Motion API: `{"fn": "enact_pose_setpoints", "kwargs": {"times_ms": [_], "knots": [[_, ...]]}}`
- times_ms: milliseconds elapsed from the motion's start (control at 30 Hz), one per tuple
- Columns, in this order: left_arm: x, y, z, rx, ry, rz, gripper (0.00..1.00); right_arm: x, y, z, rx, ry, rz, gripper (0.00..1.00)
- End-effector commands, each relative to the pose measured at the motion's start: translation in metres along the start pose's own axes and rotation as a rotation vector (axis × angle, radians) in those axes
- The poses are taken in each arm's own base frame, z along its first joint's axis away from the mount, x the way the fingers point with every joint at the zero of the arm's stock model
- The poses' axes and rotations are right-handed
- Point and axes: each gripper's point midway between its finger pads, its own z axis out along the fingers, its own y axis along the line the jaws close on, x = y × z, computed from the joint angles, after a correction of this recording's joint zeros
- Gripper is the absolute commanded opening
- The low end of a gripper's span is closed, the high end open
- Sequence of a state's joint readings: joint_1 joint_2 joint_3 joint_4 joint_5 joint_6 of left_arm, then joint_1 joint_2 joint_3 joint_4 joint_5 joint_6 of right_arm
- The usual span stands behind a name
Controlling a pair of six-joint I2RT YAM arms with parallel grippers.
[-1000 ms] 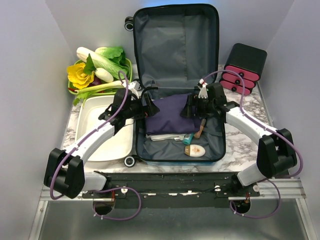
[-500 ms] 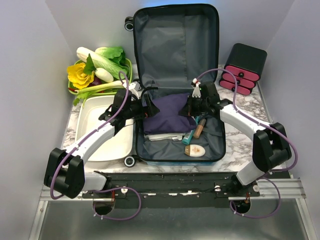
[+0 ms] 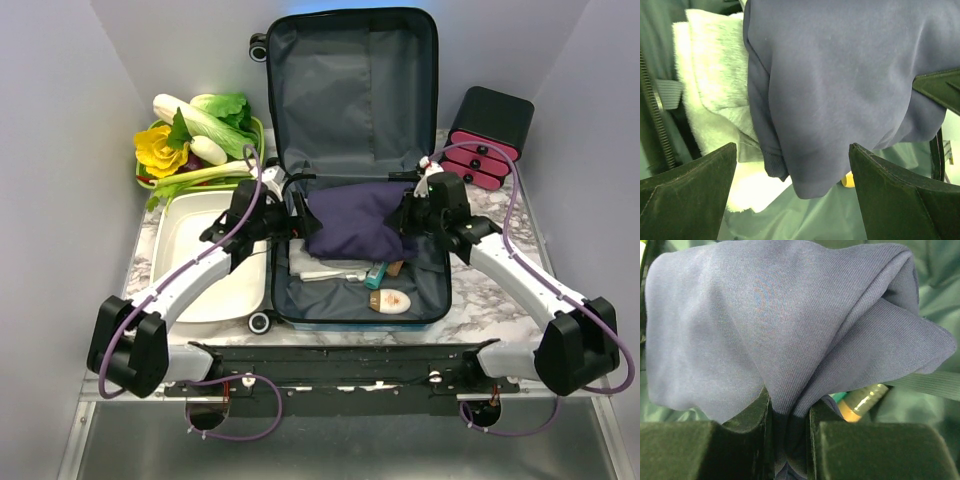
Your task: Open, take out, and arrange the luggage
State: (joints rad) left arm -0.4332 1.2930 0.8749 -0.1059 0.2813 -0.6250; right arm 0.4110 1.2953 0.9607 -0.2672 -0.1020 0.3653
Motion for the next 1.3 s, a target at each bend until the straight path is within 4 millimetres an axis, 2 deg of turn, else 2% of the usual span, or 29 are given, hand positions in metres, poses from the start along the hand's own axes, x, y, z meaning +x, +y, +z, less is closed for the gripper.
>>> {"fn": "enact_pose_setpoints", "kwargs": {"times_ms": [0,33,200,367,500,633,767,800,900,967,1167,1267], "knots": [[0.012,-0.017,0.018,0.063,0.059,0.014,0.99,-0.013,-0.024,-0.003,0.075,-0.059,-0.015,0.01],[0.009,-0.021,0.021,0.074,0.061,0.019,0.99,-0.012,-0.023,-0.002,0.071,-0.052,-0.018,0.01],[0.017,-0.005,0.043,-0.004,0.109,0.02,0.99,-0.009,-0.025,0.002,0.068,-0.035,-0.029,0.01],[0.027,-0.018,0.049,0.05,0.153,0.018,0.99,-0.005,-0.033,0.008,0.087,-0.014,-0.022,0.01],[0.038,-0.027,0.05,0.054,0.181,0.0,0.9,0.0,-0.034,0.012,0.078,0.009,-0.022,0.01],[0.041,-0.04,0.05,0.039,0.169,0.027,0.88,0.003,-0.033,0.014,0.073,0.019,-0.026,0.01],[0.041,-0.046,0.055,0.048,0.172,0.028,0.78,0.003,-0.03,0.014,0.053,0.023,-0.035,0.01],[0.04,-0.047,0.056,0.048,0.171,0.026,0.7,0.004,-0.029,0.014,0.043,0.026,-0.04,0.01],[0.037,-0.055,0.059,0.055,0.175,0.042,0.61,0.003,-0.023,0.013,0.009,0.027,-0.05,0.01],[0.035,-0.059,0.058,0.034,0.187,0.054,0.61,0.003,-0.02,0.012,-0.005,0.028,-0.053,0.01],[0.025,-0.055,0.056,-0.098,0.164,0.134,0.74,0.003,-0.016,0.01,-0.03,0.021,-0.069,0.01],[0.024,-0.063,0.055,-0.127,0.16,0.181,0.74,0.002,-0.019,0.01,-0.015,0.017,-0.071,0.01]]}}
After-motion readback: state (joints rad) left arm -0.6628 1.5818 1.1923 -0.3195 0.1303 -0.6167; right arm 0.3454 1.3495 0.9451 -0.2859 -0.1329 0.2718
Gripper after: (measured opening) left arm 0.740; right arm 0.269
